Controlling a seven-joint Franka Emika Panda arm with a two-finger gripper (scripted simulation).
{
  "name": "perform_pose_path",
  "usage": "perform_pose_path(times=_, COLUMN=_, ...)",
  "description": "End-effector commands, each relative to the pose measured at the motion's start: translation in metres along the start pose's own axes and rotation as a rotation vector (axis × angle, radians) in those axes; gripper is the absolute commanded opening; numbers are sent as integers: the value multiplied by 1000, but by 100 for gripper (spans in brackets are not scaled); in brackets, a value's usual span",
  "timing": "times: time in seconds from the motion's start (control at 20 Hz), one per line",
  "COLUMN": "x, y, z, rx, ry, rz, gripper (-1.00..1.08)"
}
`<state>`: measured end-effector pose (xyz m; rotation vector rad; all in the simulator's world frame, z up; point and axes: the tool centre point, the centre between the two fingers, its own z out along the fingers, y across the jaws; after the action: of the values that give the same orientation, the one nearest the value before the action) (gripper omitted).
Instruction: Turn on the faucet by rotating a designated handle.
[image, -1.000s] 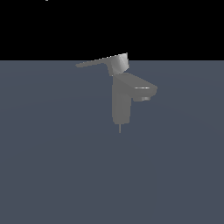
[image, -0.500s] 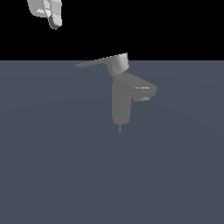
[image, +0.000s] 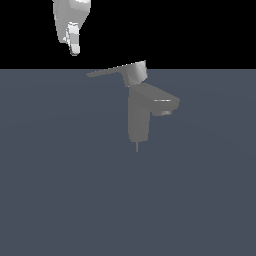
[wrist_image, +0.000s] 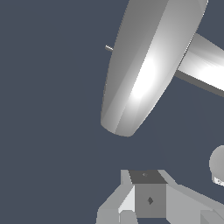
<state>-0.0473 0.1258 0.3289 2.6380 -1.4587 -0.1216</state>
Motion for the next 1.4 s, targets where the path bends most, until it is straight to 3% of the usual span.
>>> perform_pose_path(times=0.0, x=8, y=-11, z=8, rx=-7, ry=-8, rz=59, gripper=-100)
perform_pose_path(times=0.7, x=54, y=-57, z=50, rx=-42, ry=-47, rz=338, gripper=-100)
perform_pose_path(times=1.35, x=63, y=-61, z=57, rx=-48, ry=-55, rz=389, gripper=-100)
